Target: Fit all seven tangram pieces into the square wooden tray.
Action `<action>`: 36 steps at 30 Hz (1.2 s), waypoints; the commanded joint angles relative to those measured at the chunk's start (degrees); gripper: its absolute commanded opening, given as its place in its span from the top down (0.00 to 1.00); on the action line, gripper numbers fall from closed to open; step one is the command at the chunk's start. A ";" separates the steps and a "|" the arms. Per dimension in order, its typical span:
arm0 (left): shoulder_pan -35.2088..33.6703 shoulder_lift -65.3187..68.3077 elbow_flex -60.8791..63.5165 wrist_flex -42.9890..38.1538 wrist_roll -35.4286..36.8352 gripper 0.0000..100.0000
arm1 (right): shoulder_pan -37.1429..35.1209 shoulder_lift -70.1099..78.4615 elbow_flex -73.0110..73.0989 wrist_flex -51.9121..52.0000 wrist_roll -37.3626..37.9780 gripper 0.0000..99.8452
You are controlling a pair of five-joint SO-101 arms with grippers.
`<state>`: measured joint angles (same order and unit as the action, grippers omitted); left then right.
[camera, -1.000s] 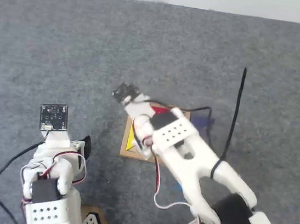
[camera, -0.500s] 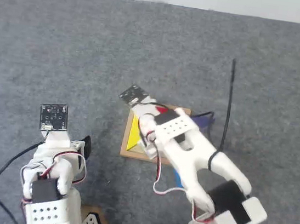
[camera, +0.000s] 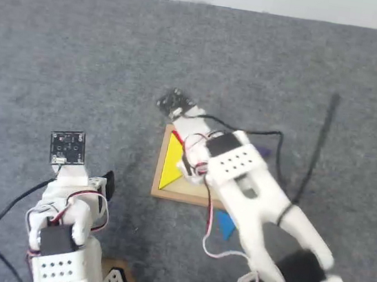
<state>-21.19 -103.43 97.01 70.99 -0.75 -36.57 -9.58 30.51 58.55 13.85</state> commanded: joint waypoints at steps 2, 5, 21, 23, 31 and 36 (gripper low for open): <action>-0.26 -1.05 -0.57 0.26 -0.26 0.77 | 7.60 -4.70 -1.93 -1.80 0.26 0.69; -0.26 -1.05 -0.57 0.26 -0.26 0.77 | 9.54 1.80 -2.29 -3.30 0.70 0.69; -0.26 -1.05 -0.57 0.26 -0.26 0.77 | 4.62 12.53 -4.66 -1.71 1.93 0.69; -0.26 -1.05 -0.57 0.26 -0.26 0.77 | 2.59 12.44 -3.16 -1.01 1.93 0.69; -0.26 -1.05 -0.57 0.26 -0.26 0.77 | 1.98 12.44 -1.49 0.92 0.79 0.69; -0.26 -1.05 -0.57 0.26 -0.26 0.77 | 1.89 11.91 -2.64 1.36 0.53 0.69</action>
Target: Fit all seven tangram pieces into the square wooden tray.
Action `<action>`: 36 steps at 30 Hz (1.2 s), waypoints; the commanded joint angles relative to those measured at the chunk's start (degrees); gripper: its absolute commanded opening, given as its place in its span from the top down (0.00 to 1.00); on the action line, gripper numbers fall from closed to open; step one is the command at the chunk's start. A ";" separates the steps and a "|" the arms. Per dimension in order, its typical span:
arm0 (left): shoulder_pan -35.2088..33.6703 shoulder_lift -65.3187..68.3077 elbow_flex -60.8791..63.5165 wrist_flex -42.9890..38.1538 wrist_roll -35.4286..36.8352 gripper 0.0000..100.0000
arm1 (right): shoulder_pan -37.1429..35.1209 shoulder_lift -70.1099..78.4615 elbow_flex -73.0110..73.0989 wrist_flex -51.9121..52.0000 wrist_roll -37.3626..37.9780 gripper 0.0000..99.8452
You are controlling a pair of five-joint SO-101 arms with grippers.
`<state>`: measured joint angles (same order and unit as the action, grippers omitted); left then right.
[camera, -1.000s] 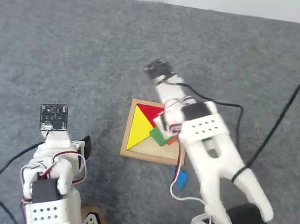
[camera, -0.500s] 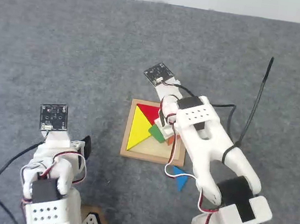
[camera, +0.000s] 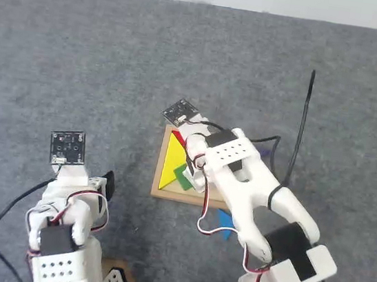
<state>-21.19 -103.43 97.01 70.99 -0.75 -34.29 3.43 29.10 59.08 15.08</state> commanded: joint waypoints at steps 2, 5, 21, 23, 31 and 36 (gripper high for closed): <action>-0.26 -1.05 -0.57 0.26 -0.26 0.77 | -0.40 -3.65 -1.58 0.92 -0.79 0.69; -0.26 -1.05 -0.57 0.26 -0.26 0.77 | -0.66 -9.98 -1.58 0.48 -1.05 0.69; -0.26 -1.05 -0.57 0.26 -0.26 0.77 | -4.79 -2.68 -1.85 -7.34 -2.46 0.69; -0.26 -1.05 -0.57 0.26 -0.26 0.77 | -2.86 -1.36 -1.85 -7.69 -2.37 0.69; -0.26 -1.05 -0.57 0.26 -0.26 0.77 | 2.95 -0.48 -4.04 -8.13 -0.88 0.69; -0.26 -1.05 -0.57 0.26 -0.26 0.77 | 3.74 -0.92 -4.04 -8.04 0.35 0.69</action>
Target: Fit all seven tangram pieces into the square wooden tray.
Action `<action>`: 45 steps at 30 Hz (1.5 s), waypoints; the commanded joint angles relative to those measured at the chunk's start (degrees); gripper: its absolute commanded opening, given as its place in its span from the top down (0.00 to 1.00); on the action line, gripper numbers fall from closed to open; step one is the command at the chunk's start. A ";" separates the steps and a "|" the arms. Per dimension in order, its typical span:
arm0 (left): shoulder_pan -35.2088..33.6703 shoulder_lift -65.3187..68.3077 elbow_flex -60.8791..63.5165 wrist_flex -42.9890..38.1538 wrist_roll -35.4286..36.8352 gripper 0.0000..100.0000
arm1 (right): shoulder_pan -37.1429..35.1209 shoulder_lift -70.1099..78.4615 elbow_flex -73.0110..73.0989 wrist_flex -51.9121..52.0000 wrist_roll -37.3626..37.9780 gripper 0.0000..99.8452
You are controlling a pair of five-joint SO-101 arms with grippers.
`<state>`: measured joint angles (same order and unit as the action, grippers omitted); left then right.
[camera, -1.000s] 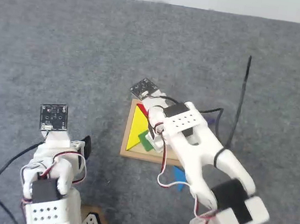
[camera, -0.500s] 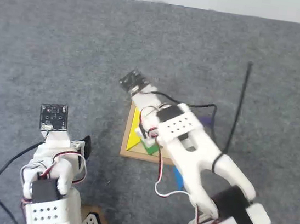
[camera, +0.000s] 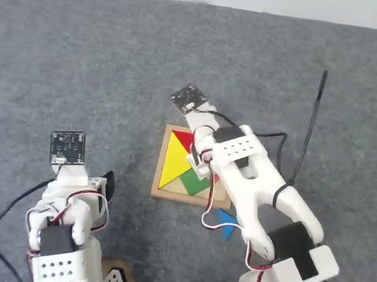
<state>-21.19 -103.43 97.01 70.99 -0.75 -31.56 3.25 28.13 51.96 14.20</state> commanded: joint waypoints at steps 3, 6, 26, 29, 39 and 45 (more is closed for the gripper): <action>-0.26 -1.05 -0.57 0.26 -0.26 0.77 | 0.84 -1.10 -3.08 -0.66 1.23 0.69; -0.26 -1.05 -0.57 0.26 -0.26 0.77 | 2.07 -3.91 -2.99 -0.57 1.14 0.69; -0.26 -1.05 -0.57 0.26 -0.26 0.77 | 9.54 -0.13 0.97 -3.82 1.32 0.69; -0.26 -1.05 -0.57 0.26 -0.26 0.77 | 9.89 1.27 0.88 -3.91 1.32 0.69; -0.26 -1.05 -0.57 0.26 -0.26 0.77 | 18.15 1.98 0.70 -3.47 1.41 0.69; -0.26 -1.05 -0.57 0.26 -0.26 0.77 | 17.36 -0.48 0.62 -3.47 1.23 0.69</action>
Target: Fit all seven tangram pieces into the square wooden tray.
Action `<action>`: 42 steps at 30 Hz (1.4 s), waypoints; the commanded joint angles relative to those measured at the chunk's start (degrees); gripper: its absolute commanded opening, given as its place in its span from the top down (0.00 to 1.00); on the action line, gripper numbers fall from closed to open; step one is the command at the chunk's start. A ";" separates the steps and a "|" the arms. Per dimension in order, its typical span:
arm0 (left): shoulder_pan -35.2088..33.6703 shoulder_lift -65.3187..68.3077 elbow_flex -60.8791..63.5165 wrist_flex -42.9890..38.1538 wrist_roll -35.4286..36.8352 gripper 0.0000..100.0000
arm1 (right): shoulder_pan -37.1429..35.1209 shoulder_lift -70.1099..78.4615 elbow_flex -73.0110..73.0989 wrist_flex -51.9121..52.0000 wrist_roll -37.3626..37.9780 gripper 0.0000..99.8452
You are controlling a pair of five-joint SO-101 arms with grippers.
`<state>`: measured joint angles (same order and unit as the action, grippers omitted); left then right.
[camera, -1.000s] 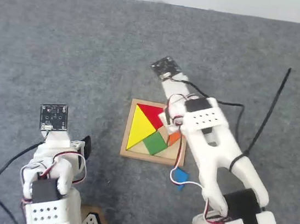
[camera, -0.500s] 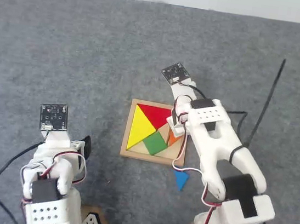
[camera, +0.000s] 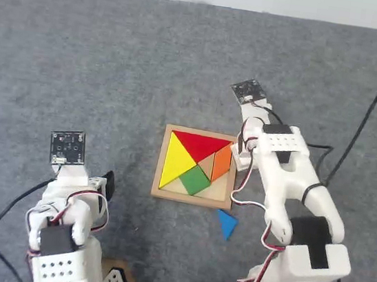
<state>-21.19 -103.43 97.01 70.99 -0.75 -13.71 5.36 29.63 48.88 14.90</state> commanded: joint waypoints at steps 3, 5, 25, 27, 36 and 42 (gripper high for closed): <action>-0.26 -1.05 -0.57 0.26 -0.26 0.77 | -1.63 -8.48 -0.35 0.66 0.18 0.69; -0.26 -1.05 -0.57 0.26 -0.26 0.77 | -1.63 -14.20 -0.26 3.74 0.00 0.69; -0.26 -1.05 -0.57 0.26 -0.26 0.77 | 4.70 -23.69 8.44 9.19 1.58 0.69; -0.26 -1.05 -0.57 0.26 -0.26 0.77 | 4.62 -23.69 9.32 8.04 3.87 0.69; -0.26 -1.05 -0.57 0.26 -0.26 0.77 | 5.23 -16.22 -0.97 8.22 -1.41 0.69; -0.26 -1.05 -0.57 0.26 -0.26 0.77 | 3.65 -3.12 -7.82 14.90 -5.10 0.69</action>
<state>-21.19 -103.43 97.01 70.99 -0.75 -9.14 -2.20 26.73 57.85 10.24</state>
